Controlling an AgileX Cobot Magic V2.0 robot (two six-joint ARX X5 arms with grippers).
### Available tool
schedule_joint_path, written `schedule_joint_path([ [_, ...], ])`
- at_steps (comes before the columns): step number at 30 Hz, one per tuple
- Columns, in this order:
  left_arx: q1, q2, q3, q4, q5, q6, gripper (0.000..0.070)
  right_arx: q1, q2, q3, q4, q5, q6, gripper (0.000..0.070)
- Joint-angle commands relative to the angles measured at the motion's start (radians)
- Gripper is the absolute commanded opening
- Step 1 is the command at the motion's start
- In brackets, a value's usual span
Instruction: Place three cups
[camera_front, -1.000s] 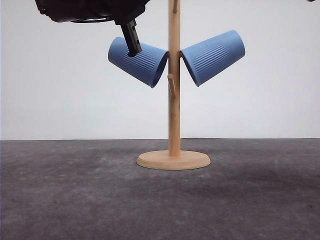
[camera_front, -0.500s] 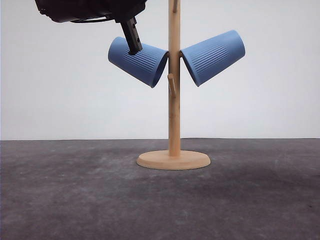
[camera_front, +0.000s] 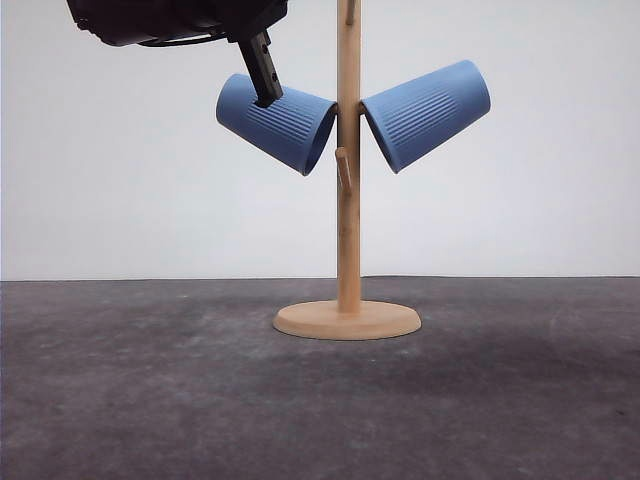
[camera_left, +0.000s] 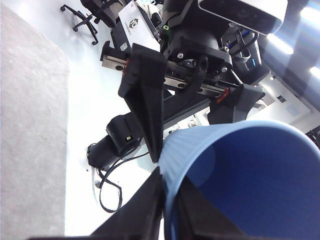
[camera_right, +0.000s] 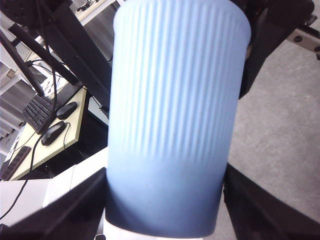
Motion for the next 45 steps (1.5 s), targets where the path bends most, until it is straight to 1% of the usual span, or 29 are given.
schedule_joint_path([
  [1,-0.006,-0.012,0.013,0.012,0.022,0.026,0.0006,0.019,0.011,0.010,0.014,-0.024,-0.003,0.0315],
  [3,-0.006,-0.012,0.013,0.011,0.022,0.025,0.0007,0.020,0.011,0.010,0.013,-0.024,-0.003,0.0315],
  [6,-0.004,-0.012,0.013,0.009,0.021,0.025,0.0055,0.022,0.011,0.010,0.013,-0.045,-0.003,0.0315],
  [11,0.014,-0.012,0.013,0.007,0.021,0.008,0.0214,0.022,0.011,0.010,0.008,-0.088,-0.003,0.0315],
  [14,0.033,-0.013,0.013,0.007,0.021,-0.012,0.0281,0.022,0.011,0.010,-0.022,-0.088,-0.018,0.0315],
  [19,0.078,-0.013,0.013,-0.002,0.022,-0.027,0.0284,0.020,0.011,0.010,-0.081,-0.086,-0.060,0.0315],
  [24,0.132,-0.013,0.013,-0.004,0.021,-0.069,0.0284,0.004,0.011,0.010,-0.112,-0.083,-0.081,0.0315],
  [27,0.169,-0.013,0.013,-0.021,0.021,-0.073,0.0284,-0.012,0.010,0.010,-0.122,-0.077,-0.086,0.0315],
  [30,0.209,-0.013,0.013,-0.054,0.018,-0.072,0.0286,-0.030,0.010,0.010,-0.143,-0.035,-0.093,0.0315],
  [32,0.233,-0.013,0.013,-0.091,-0.001,-0.073,0.0286,-0.041,0.010,0.010,-0.171,0.026,-0.094,0.0315],
  [34,0.258,-0.014,0.014,-0.150,-0.074,-0.069,0.0286,-0.052,0.010,0.010,-0.208,0.117,-0.089,0.0315],
  [35,0.267,-0.015,0.014,-0.186,-0.131,-0.057,0.0286,-0.054,0.010,0.010,-0.228,0.163,-0.086,0.0315],
  [37,0.281,-0.018,0.015,-0.264,-0.275,-0.029,0.0286,-0.054,0.010,0.010,-0.263,0.266,-0.069,0.0315],
  [38,0.286,-0.019,0.015,-0.303,-0.355,-0.015,0.0286,-0.053,0.010,0.010,-0.273,0.303,-0.062,0.0315],
  [40,0.293,-0.021,0.015,-0.374,-0.529,-0.012,0.0286,-0.047,0.010,0.010,-0.280,0.379,-0.028,0.0315],
  [42,0.295,-0.025,0.015,-0.438,-0.684,-0.014,0.0285,-0.038,0.010,0.010,-0.278,0.448,0.009,0.0315],
  [45,0.294,-0.036,0.015,-0.490,-0.852,-0.028,0.0284,-0.017,0.015,0.010,-0.260,0.553,0.066,0.0315],
])
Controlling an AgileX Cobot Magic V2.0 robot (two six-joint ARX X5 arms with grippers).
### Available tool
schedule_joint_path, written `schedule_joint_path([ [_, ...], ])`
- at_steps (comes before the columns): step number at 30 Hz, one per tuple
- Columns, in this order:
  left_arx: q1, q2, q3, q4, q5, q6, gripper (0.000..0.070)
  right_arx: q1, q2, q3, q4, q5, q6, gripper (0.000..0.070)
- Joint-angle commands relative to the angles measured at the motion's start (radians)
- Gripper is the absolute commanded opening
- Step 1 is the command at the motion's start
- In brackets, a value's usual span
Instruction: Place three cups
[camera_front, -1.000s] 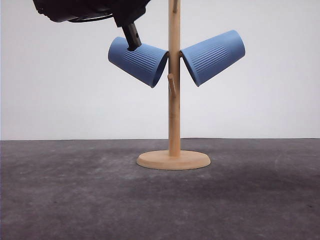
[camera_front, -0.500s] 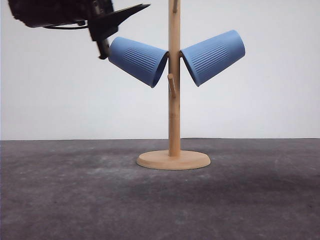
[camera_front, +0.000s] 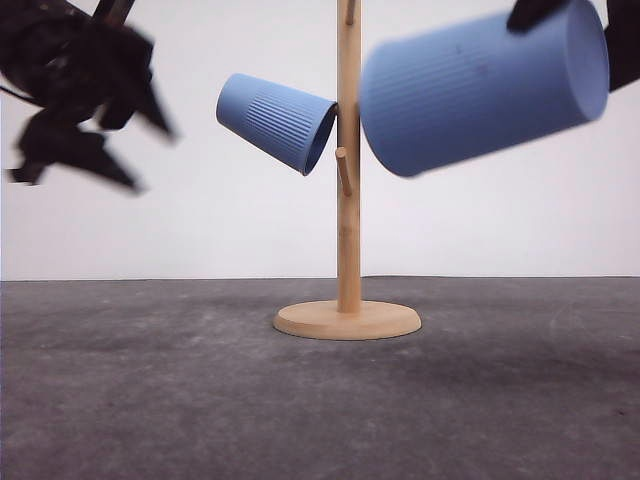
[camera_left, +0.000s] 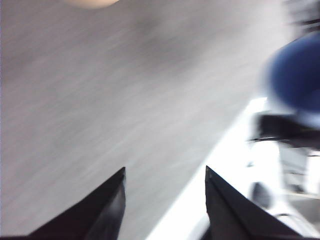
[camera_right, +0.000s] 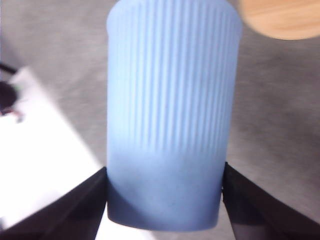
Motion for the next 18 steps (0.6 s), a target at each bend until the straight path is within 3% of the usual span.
schedule_joint_path([
  [1,0.001,-0.016,0.012,-0.004,-0.097,-0.008,0.0284,0.019,0.015,0.010,0.026,0.038,0.068,0.0315],
  [9,0.001,-0.152,0.012,0.008,-0.392,-0.121,0.0283,0.118,0.122,0.011,0.181,0.130,0.216,0.0315],
  [15,0.001,-0.284,0.012,0.019,-0.637,-0.195,0.0283,0.122,0.177,0.011,0.325,0.169,0.304,0.0315],
  [18,0.001,-0.338,0.012,0.017,-0.699,-0.213,0.0283,0.122,0.184,0.011,0.382,0.169,0.334,0.0315],
])
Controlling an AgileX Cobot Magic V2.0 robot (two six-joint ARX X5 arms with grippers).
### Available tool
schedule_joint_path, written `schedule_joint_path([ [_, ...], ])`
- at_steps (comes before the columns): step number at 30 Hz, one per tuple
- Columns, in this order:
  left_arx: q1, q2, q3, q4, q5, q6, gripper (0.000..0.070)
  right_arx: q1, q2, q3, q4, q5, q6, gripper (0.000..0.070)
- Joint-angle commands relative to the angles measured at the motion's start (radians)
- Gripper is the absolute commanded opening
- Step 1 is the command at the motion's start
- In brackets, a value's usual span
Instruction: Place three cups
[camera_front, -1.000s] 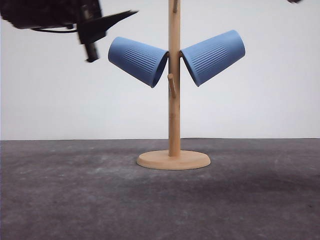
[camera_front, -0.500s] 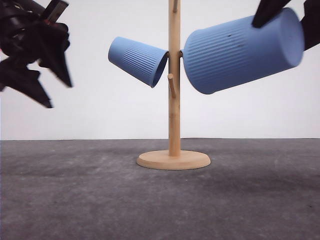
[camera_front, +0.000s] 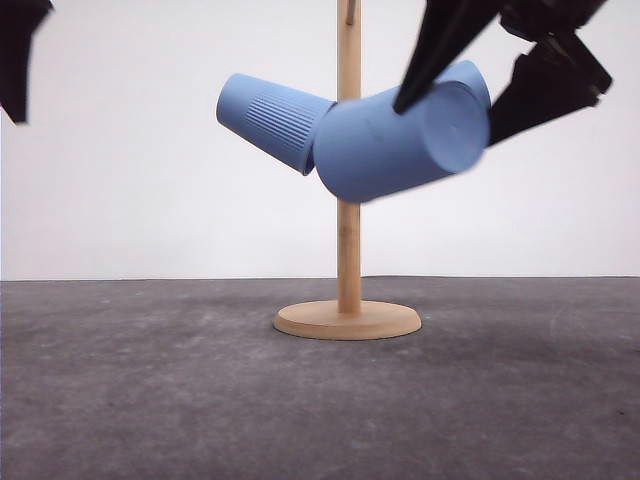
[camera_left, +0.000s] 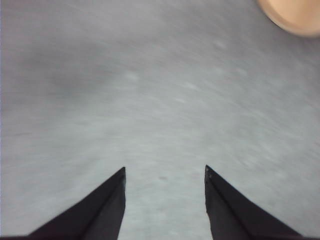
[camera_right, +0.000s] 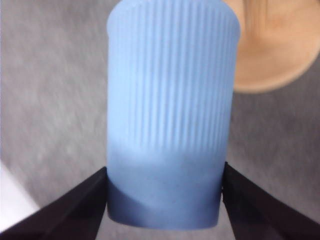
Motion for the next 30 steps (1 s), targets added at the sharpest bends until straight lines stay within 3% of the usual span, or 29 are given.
schedule_joint_path([
  [1,-0.002,-0.014,0.014,0.003,-0.022,-0.027,0.0283,0.007,0.017,0.011,0.031,-0.001,0.050,0.0315],
  [17,-0.017,-0.155,0.014,-0.053,-0.025,-0.031,0.0283,0.005,0.188,0.070,0.192,0.002,0.145,0.0315],
  [30,-0.017,-0.157,0.014,-0.066,-0.026,-0.030,0.0283,-0.011,0.293,0.139,0.197,0.061,0.163,0.0322],
])
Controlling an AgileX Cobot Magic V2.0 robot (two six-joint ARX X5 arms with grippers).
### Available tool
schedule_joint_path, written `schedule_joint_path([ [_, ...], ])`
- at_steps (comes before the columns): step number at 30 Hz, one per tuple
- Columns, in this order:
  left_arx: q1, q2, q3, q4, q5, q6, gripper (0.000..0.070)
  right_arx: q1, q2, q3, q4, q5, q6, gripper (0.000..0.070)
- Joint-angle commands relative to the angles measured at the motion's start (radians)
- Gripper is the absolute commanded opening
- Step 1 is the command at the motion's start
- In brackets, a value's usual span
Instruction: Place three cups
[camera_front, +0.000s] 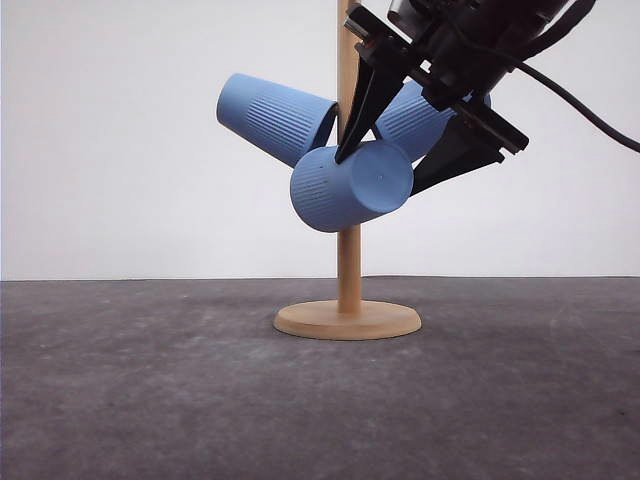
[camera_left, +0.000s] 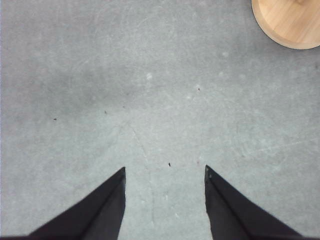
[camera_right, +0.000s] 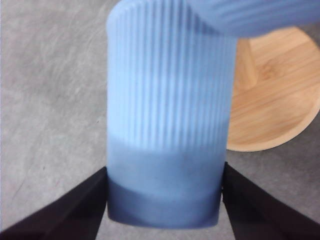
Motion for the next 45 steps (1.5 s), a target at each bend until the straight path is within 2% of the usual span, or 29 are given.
schedule_joint_path([
  [1,-0.003,0.004,0.014,0.003,-0.002,-0.003,0.0283,0.002,0.016,0.024,0.011,0.016,0.012,0.0339],
  [5,-0.003,0.004,0.014,0.003,-0.003,-0.001,0.0283,-0.002,0.016,0.024,0.010,0.016,0.012,0.0501],
  [7,-0.003,0.004,0.014,0.003,-0.003,-0.001,0.0283,-0.001,0.016,0.024,0.012,0.013,0.011,0.0527],
  [13,-0.003,0.004,0.014,0.003,-0.003,-0.001,0.0283,-0.002,0.015,0.024,0.063,-0.044,0.010,0.0558],
  [20,-0.003,0.004,0.014,-0.007,-0.003,-0.001,0.0283,-0.019,0.011,0.039,0.082,-0.046,0.012,0.0558],
  [26,-0.003,0.004,0.014,-0.019,-0.003,-0.001,0.0283,-0.043,-0.032,0.039,0.077,-0.088,0.007,0.0558],
  [33,-0.003,0.004,0.014,-0.027,-0.002,-0.001,0.0283,-0.087,-0.163,0.039,-0.013,-0.084,-0.073,0.0558],
  [35,-0.003,0.004,0.014,-0.026,-0.002,0.001,0.0283,-0.106,-0.213,0.039,-0.078,-0.068,-0.128,0.0557],
  [41,0.000,0.000,0.013,-0.021,-0.007,0.015,0.0283,-0.166,-0.398,0.039,-0.342,0.176,-0.313,0.0557],
  [45,0.007,-0.003,0.013,-0.005,-0.007,0.015,0.0283,-0.214,-0.521,0.039,-0.472,0.262,-0.371,0.0557],
])
